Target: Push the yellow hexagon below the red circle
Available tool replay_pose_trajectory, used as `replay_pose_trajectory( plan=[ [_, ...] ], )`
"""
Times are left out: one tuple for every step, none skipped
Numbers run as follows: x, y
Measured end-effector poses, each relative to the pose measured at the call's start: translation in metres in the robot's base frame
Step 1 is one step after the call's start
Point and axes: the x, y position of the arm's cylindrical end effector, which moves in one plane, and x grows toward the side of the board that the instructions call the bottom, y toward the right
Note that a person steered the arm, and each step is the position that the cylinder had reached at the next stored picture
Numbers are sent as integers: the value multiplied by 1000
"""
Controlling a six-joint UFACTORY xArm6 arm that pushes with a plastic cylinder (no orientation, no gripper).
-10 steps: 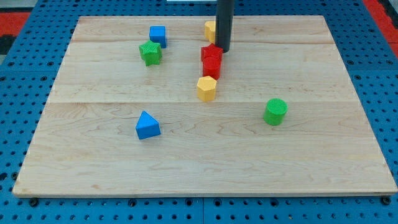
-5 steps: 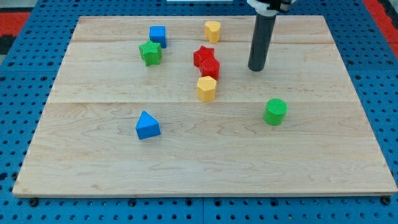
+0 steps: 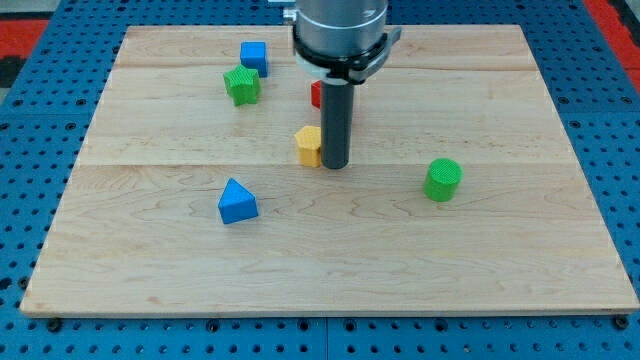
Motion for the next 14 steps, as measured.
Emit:
replay_pose_trajectory(
  plan=[
    [16, -6],
    [22, -18],
    [19, -35],
    [3, -50],
    [-5, -51],
    [-12, -51],
    [-19, -49],
    [-21, -42],
    [-21, -33],
    [-21, -29],
    [-21, -28],
    [-21, -24],
    [-21, -16],
    [-22, -16]
  ],
)
